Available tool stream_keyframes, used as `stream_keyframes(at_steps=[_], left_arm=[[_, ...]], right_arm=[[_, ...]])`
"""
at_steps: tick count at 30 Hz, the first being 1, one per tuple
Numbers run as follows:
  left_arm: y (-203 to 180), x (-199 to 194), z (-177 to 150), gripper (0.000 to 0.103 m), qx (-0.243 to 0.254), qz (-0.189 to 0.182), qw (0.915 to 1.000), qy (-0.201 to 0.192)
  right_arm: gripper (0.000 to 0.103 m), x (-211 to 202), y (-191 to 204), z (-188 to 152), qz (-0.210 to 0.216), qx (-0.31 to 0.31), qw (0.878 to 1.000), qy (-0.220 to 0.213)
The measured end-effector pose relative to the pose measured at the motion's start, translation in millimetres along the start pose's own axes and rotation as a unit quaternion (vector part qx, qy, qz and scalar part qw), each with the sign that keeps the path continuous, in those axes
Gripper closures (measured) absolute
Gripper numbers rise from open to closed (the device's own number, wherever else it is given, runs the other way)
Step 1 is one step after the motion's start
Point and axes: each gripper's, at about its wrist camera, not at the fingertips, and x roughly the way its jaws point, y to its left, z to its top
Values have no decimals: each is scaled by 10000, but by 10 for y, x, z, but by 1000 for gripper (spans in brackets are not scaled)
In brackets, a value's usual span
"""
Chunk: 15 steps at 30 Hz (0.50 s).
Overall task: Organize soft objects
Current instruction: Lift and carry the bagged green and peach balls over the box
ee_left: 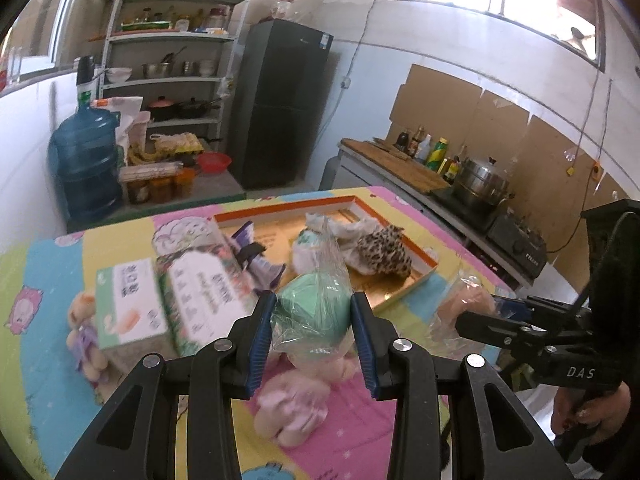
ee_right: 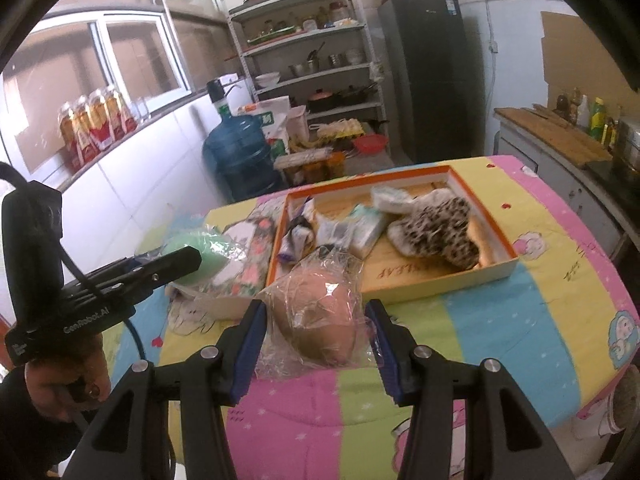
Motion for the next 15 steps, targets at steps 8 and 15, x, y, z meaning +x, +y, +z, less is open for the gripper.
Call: stream_keyframes(at_steps=[8,15], left_arm=[[-185,314,275,64,-72,33,9999,-70],[-262,598,440,64,-259,182,9995,-53]], right_arm=[[52,47,-309,229,16,-16,10000,-81],[52,246,-538,437,174,-115,9998,-35]])
